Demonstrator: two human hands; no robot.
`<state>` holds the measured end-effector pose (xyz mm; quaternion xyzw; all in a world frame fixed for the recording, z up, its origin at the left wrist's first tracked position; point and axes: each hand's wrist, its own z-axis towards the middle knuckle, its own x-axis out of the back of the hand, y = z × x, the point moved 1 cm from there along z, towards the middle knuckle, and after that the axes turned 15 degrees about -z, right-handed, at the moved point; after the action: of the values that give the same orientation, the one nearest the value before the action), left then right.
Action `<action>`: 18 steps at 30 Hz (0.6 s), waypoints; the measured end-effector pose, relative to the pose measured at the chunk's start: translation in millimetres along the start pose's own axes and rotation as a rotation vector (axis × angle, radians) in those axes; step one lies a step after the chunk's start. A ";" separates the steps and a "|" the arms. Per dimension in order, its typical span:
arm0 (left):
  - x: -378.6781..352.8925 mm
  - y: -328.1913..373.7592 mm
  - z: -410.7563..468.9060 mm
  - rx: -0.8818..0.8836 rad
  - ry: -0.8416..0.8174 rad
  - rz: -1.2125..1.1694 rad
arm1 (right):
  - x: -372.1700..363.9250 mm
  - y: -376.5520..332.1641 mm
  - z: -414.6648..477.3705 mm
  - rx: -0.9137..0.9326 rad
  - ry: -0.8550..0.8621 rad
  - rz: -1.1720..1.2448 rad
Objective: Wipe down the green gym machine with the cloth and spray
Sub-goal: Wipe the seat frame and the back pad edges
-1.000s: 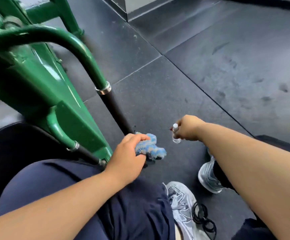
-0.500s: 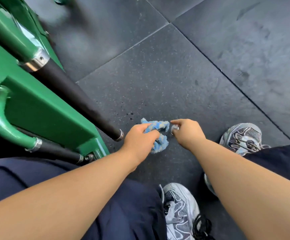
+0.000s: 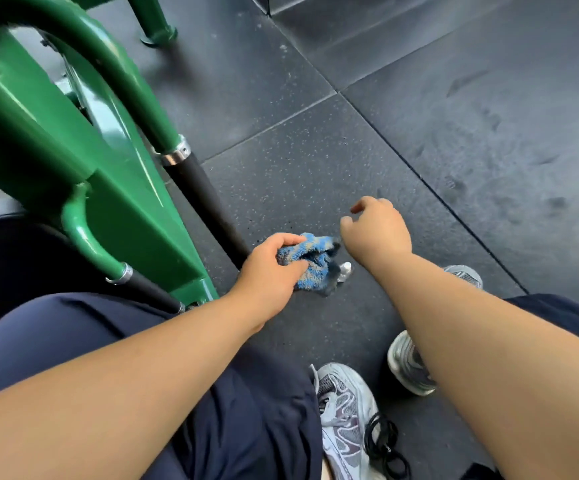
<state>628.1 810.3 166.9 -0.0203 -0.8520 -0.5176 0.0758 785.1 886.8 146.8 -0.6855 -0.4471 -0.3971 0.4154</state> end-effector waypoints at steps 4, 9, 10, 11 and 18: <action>44.3 34.4 -34.1 -0.010 0.005 -0.085 | 60.5 -50.3 -45.4 0.136 -0.296 0.349; 133.2 70.9 -90.7 -0.201 0.137 -0.071 | 108.1 -136.7 -117.5 0.442 -0.792 0.385; 149.2 75.7 -94.0 -0.233 0.161 -0.060 | 110.3 -148.6 -124.8 0.467 -0.841 0.367; 177.6 78.6 -99.1 -0.248 0.217 -0.102 | 111.1 -172.5 -136.7 0.496 -0.871 0.351; 319.4 84.2 -128.0 -0.219 0.311 -0.805 | 55.1 -349.9 -212.8 0.573 -0.796 0.783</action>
<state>335.9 722.0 346.8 0.3831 -0.7108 -0.5899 -0.0072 434.1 794.9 344.6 -0.7552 -0.3718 0.2059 0.4990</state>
